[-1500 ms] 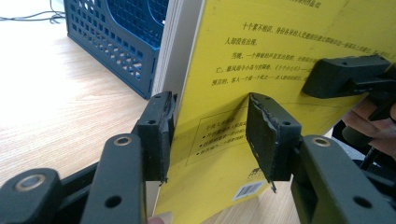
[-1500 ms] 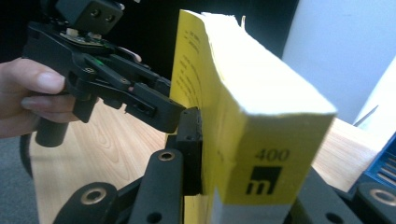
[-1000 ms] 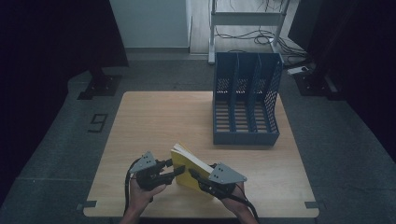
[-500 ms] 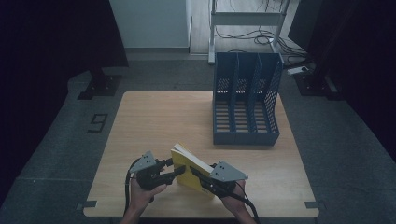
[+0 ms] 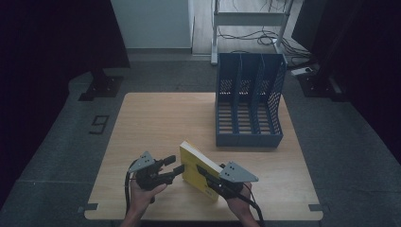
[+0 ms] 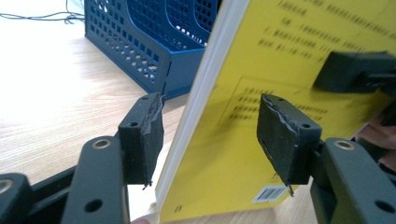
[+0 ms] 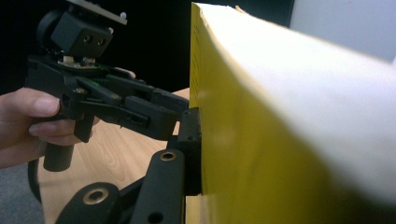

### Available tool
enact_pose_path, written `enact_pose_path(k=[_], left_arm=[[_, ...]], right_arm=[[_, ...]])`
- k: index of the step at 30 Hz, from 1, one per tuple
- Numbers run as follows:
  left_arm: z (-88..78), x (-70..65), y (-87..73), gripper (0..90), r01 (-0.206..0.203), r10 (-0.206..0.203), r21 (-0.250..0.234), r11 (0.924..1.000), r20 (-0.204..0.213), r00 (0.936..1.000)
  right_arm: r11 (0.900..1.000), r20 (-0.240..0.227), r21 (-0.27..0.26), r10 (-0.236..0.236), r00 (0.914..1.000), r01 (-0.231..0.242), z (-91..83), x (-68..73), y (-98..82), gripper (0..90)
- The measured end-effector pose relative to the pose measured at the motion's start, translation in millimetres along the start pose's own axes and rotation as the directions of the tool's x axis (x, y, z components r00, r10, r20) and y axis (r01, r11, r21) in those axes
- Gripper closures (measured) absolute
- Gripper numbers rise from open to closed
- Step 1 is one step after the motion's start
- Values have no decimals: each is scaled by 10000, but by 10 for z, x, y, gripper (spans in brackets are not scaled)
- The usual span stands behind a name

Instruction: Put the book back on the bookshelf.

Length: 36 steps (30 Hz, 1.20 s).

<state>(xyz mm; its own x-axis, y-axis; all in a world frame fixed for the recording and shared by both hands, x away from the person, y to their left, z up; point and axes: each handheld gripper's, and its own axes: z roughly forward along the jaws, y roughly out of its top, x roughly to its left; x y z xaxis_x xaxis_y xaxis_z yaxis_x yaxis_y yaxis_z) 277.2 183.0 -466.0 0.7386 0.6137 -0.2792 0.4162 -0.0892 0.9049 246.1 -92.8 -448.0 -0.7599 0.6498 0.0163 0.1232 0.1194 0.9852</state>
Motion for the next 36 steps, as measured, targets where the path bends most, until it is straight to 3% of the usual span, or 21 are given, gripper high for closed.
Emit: enact_pose_path(k=[6,11,15,22,28,36], left_arm=[[26,27,-18,398,71,-63,313,9995,-249,9997],[86,75,-66,402,377,-333,791,9962,-553,9979],[99,82,-72,400,308,-245,961,9949,-661,9975],[10,139,-37,396,494,-429,773,9958,-838,9956],[-78,119,6,392,572,-532,583,9967,-677,9963],[-31,108,-10,387,630,-584,931,9937,-514,9970]], right_arm=[[9998,255,-184,27,9997,-22,-85,-35,54,744],[9998,374,-168,-119,9992,126,-120,-29,79,744],[9997,396,-183,-165,9991,172,-126,-24,93,744],[9999,679,-133,29,9977,-20,-63,-34,147,744],[9998,860,-12,-191,9961,193,6,-9,302,744],[9994,1310,-306,-103,9913,145,-41,-92,539,744]])
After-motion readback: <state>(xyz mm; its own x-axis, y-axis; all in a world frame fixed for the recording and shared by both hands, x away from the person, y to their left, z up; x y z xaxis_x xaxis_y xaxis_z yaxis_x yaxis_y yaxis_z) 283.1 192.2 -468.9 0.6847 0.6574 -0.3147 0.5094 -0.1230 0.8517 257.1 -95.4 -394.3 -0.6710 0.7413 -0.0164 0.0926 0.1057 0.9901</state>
